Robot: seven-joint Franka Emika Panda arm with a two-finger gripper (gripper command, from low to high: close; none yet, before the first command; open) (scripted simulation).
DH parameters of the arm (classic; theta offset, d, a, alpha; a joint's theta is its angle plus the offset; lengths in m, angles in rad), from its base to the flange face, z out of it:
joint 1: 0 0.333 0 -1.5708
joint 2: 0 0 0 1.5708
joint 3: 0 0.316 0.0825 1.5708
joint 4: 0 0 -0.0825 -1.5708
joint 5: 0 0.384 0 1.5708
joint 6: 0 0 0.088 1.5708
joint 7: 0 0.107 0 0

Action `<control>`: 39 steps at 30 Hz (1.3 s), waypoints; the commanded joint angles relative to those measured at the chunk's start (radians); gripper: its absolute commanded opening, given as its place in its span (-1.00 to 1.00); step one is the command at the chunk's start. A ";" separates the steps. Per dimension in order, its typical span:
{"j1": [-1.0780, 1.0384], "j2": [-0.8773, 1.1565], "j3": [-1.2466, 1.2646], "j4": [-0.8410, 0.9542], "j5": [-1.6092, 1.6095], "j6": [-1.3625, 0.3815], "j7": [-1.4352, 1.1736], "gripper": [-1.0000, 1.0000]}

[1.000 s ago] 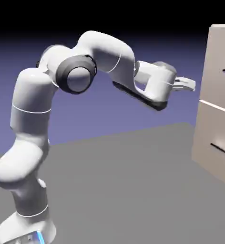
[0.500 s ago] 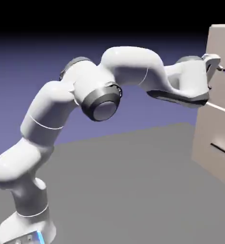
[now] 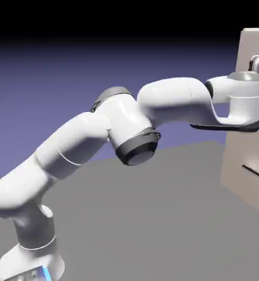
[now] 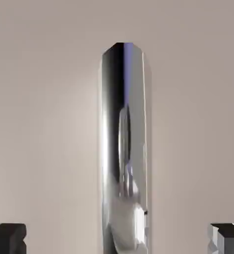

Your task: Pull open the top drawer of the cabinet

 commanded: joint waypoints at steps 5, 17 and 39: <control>-0.048 -0.032 0.038 -0.070 -0.081 -0.021 0.080 -1.00; -0.398 -0.223 0.294 -0.505 -0.359 -0.141 0.413 -1.00; -1.079 -0.486 0.818 -0.966 -0.574 -0.193 0.854 -1.00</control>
